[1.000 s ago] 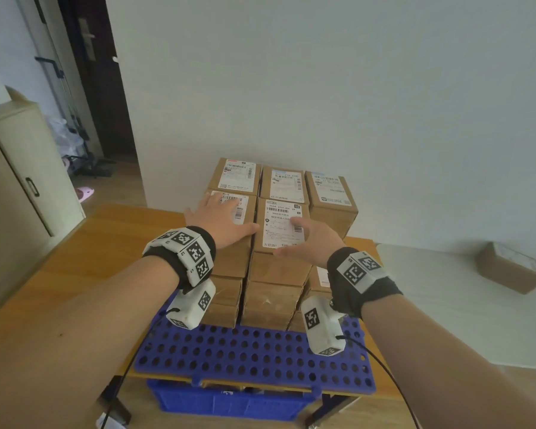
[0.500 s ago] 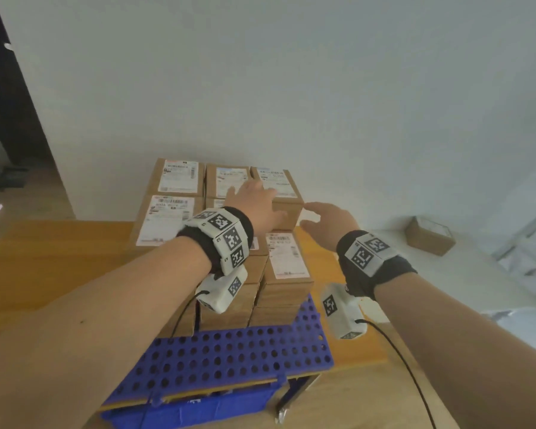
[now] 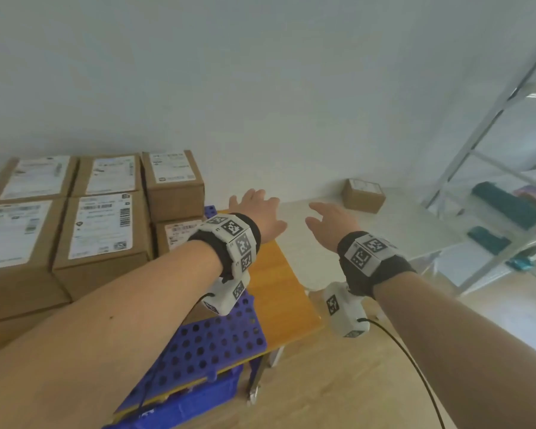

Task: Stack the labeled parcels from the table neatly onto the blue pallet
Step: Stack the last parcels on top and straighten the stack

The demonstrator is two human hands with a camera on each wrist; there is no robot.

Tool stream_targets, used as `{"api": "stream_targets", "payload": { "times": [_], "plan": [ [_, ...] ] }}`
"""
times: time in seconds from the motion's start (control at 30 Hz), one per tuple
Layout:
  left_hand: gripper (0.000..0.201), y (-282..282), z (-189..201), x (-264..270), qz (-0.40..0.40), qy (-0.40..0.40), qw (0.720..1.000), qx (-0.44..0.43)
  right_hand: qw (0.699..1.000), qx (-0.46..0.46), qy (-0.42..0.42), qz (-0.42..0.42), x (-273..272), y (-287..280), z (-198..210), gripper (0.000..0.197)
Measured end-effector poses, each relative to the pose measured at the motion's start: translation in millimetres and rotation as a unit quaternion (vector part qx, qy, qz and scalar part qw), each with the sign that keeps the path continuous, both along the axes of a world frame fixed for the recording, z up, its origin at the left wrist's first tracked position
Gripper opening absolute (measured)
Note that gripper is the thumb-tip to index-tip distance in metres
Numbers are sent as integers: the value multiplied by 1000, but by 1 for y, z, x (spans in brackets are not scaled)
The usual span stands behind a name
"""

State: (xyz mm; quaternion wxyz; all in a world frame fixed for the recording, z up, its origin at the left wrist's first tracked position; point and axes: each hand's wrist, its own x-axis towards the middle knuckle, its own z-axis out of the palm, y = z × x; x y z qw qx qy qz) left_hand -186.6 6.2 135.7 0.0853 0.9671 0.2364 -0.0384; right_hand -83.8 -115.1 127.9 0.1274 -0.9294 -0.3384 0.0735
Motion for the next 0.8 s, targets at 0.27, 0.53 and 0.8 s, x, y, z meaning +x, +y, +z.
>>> {"api": "stream_targets", "payload": {
  "times": [0.27, 0.53, 0.8],
  "plan": [
    [55, -76, -20, 131, 2, 39, 999, 21, 999, -5, 22, -43, 134, -90, -30, 45],
    [49, -124, -43, 262, -33, 13, 999, 17, 999, -2, 7, -36, 255, -144, -46, 46],
    [46, -118, -70, 367, -17, 31, 999, 10, 999, 2, 39, -26, 353, -139, -71, 46]
  ]
}}
